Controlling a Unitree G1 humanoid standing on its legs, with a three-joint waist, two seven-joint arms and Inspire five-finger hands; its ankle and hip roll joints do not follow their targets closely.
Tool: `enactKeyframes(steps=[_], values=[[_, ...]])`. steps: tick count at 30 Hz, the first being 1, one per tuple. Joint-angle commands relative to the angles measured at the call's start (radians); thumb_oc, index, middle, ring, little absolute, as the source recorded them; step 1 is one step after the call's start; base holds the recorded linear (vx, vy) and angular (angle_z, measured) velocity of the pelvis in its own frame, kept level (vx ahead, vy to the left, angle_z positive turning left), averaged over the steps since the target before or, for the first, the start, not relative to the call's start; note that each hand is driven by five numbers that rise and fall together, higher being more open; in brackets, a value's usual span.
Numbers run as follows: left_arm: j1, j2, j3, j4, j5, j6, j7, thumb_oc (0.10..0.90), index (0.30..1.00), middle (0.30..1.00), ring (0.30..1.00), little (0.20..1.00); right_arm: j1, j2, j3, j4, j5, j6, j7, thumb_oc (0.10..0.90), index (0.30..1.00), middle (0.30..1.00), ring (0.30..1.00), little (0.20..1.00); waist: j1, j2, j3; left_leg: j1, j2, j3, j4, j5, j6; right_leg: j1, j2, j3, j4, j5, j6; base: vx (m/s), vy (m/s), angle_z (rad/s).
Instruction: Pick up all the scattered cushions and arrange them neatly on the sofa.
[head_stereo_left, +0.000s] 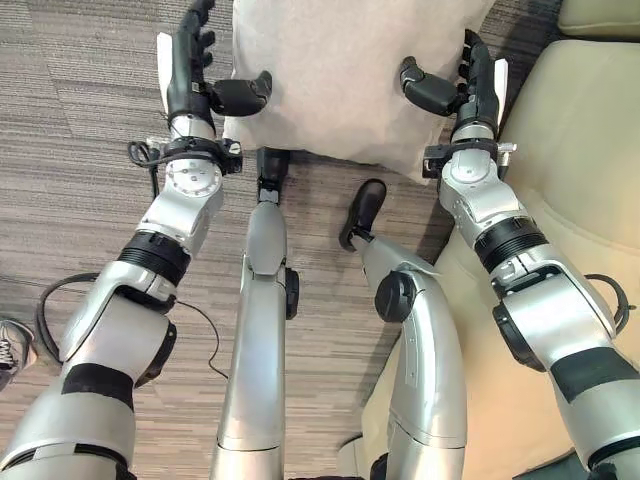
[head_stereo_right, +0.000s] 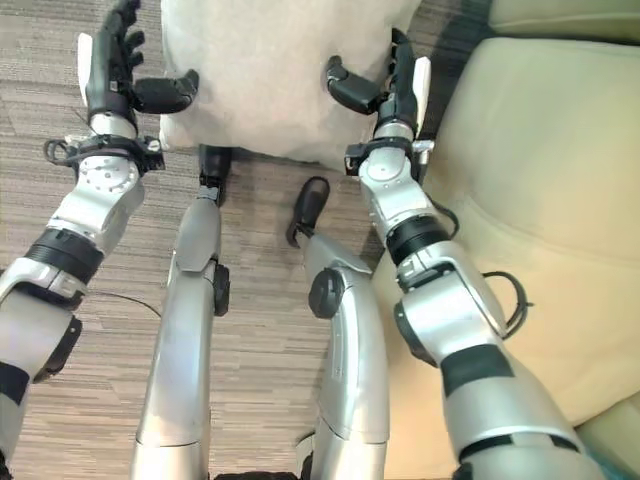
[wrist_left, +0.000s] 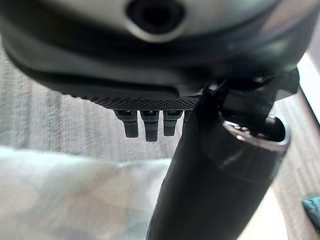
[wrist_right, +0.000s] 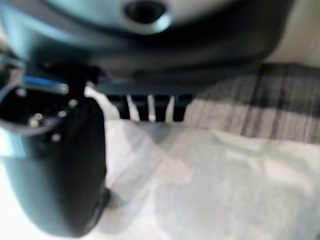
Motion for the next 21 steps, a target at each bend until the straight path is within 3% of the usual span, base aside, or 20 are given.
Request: enactKeyframes(steps=[1, 3, 4, 5, 6, 7, 11, 18, 21], values=[[-0.038, -0.057, 0.005, -0.013, 0.024, -0.027, 0.036, 0.800, 0.900, 0.900, 0.900, 0.900, -0.009, 0.094, 0.057, -0.024, 0.061, -0.045, 0.001, 0.800, 0.900, 0.900, 0.900, 0.900, -0.020, 0.021, -0.026, 0.044, -0.046, -0.023, 0.066, -0.155, 0.045, 0.065, 0.004, 0.104, -0.071, -0.004, 0.129, -0.01, -0.036, 0.17], [-0.070, -0.151, -0.019, 0.003, 0.028, -0.019, 0.045, 0.800, 0.900, 0.900, 0.900, 0.900, -0.032, 0.168, 0.050, -0.058, 0.115, -0.084, 0.000, 0.800, 0.900, 0.900, 0.900, 0.900, -0.022, 0.019, -0.026, 0.044, -0.049, -0.025, 0.050, -0.147, 0.042, 0.062, 0.010, 0.104, -0.081, -0.001, 0.127, -0.01, -0.055, 0.20], [-0.064, -0.213, -0.016, -0.014, -0.017, -0.035, 0.050, 0.599, 0.599, 0.599, 0.599, 0.599, -0.055, 0.203, 0.047, -0.105, 0.127, -0.110, -0.009, 0.673, 0.709, 0.709, 0.709, 0.709, -0.018, 0.021, -0.026, 0.044, -0.051, -0.023, 0.040, -0.140, 0.038, 0.056, 0.012, 0.105, -0.080, -0.002, 0.127, -0.01, -0.069, 0.06], [-0.064, -0.213, -0.016, -0.015, -0.018, -0.035, 0.050, 0.400, 0.300, 0.300, 0.300, 0.300, -0.053, 0.202, 0.048, -0.108, 0.126, -0.110, -0.011, 0.595, 0.592, 0.592, 0.592, 0.592, -0.019, 0.023, -0.026, 0.044, -0.051, -0.023, 0.040, -0.140, 0.038, 0.056, 0.011, 0.104, -0.080, -0.002, 0.127, -0.01, -0.062, 0.01], [-0.066, -0.239, -0.008, -0.015, -0.056, -0.043, 0.051, 0.400, 0.300, 0.300, 0.300, 0.300, -0.064, 0.203, 0.039, -0.122, 0.147, -0.122, -0.005, 0.595, 0.592, 0.592, 0.592, 0.592, -0.018, 0.025, -0.026, 0.044, -0.054, -0.029, 0.033, -0.136, 0.037, 0.055, 0.010, 0.105, -0.081, -0.001, 0.129, -0.01, -0.029, 0.08], [-0.063, -0.255, 0.013, -0.038, -0.099, -0.055, 0.051, 0.400, 0.300, 0.300, 0.300, 0.300, -0.077, 0.199, 0.020, -0.163, 0.166, -0.142, -0.014, 0.400, 0.300, 0.300, 0.300, 0.300, -0.019, 0.020, -0.026, 0.044, -0.052, -0.033, 0.024, -0.134, 0.034, 0.057, 0.012, 0.102, -0.088, -0.002, 0.128, -0.01, -0.030, 0.11], [-0.079, -0.237, 0.022, -0.092, -0.138, -0.066, 0.035, 0.400, 0.300, 0.300, 0.300, 0.300, -0.085, 0.144, -0.019, -0.269, 0.164, -0.194, -0.019, 0.400, 0.300, 0.300, 0.300, 0.300, -0.023, 0.025, -0.026, 0.044, -0.043, -0.026, 0.025, -0.130, 0.028, 0.066, 0.027, 0.094, -0.097, 0.003, 0.129, -0.03, -0.034, 0.06], [-0.089, -0.210, 0.042, -0.180, -0.132, -0.080, 0.047, 0.400, 0.300, 0.300, 0.300, 0.300, -0.058, 0.125, -0.065, -0.364, 0.144, -0.232, -0.030, 0.400, 0.300, 0.300, 0.300, 0.300, -0.028, 0.040, -0.043, 0.045, -0.027, -0.017, -0.006, -0.119, 0.020, 0.079, 0.041, 0.084, -0.140, 0.022, 0.139, -0.01, 0.002, 0.01], [-0.064, -0.210, 0.061, -0.244, -0.117, -0.085, 0.045, 0.400, 0.300, 0.300, 0.300, 0.300, -0.017, 0.115, -0.095, -0.430, 0.095, -0.238, -0.032, 0.400, 0.300, 0.300, 0.300, 0.300, -0.038, 0.045, -0.058, 0.102, -0.008, -0.007, -0.070, -0.106, 0.014, 0.138, 0.047, 0.080, -0.198, 0.032, 0.144, -0.05, 0.001, 0.01]])
